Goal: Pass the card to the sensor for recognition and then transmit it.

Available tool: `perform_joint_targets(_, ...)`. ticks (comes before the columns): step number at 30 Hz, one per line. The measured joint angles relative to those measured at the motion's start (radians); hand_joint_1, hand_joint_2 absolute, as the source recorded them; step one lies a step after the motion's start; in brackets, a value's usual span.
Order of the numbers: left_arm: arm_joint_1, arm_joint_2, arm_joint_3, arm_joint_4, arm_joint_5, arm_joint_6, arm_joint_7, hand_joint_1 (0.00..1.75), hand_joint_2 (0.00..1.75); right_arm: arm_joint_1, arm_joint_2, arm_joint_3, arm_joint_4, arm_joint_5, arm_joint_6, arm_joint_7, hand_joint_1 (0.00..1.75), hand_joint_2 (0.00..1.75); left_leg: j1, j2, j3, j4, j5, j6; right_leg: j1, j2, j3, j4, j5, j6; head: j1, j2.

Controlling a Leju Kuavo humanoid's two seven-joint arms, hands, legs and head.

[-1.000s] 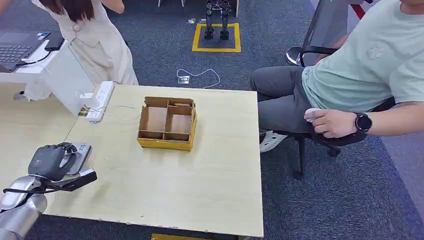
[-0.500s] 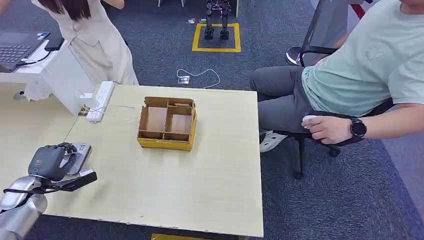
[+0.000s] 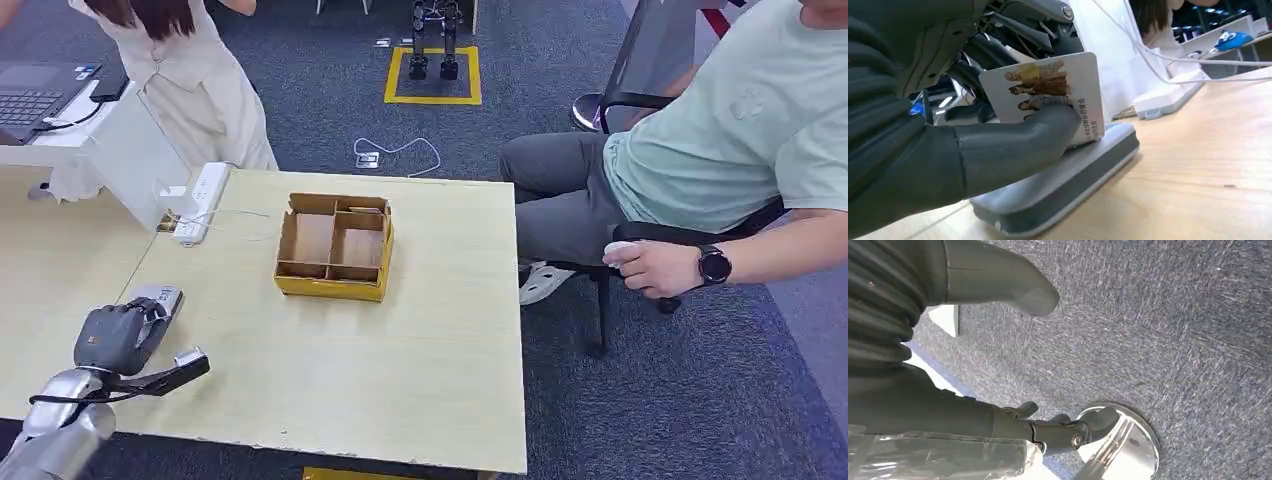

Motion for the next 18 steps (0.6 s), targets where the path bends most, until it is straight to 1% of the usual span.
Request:
perform_joint_targets(8, -0.005, -0.03, 0.022, 0.059, -0.002, 0.01, 0.007, 1.75, 1.75, 0.0, 0.0, 0.0, 0.0, 0.001, 0.0, 0.0, 0.0, 1.75, 0.0, 0.0, 0.001, 0.0, 0.0, 0.0, 0.0, 0.0, 0.001, 0.0, 0.0, 0.0, 0.0, 0.0)
perform_joint_targets(18, -0.018, -0.047, 0.043, 0.095, -0.002, 0.013, 0.005, 1.75, 1.75, -0.001, 0.0, 0.0, 0.0, 0.003, 0.0, 0.0, 0.0, 1.75, 0.0, 0.0, 0.002, 0.0, 0.001, -0.001, 0.0, 0.0, 0.002, 0.001, 0.0, 0.0, 0.0, 0.0)
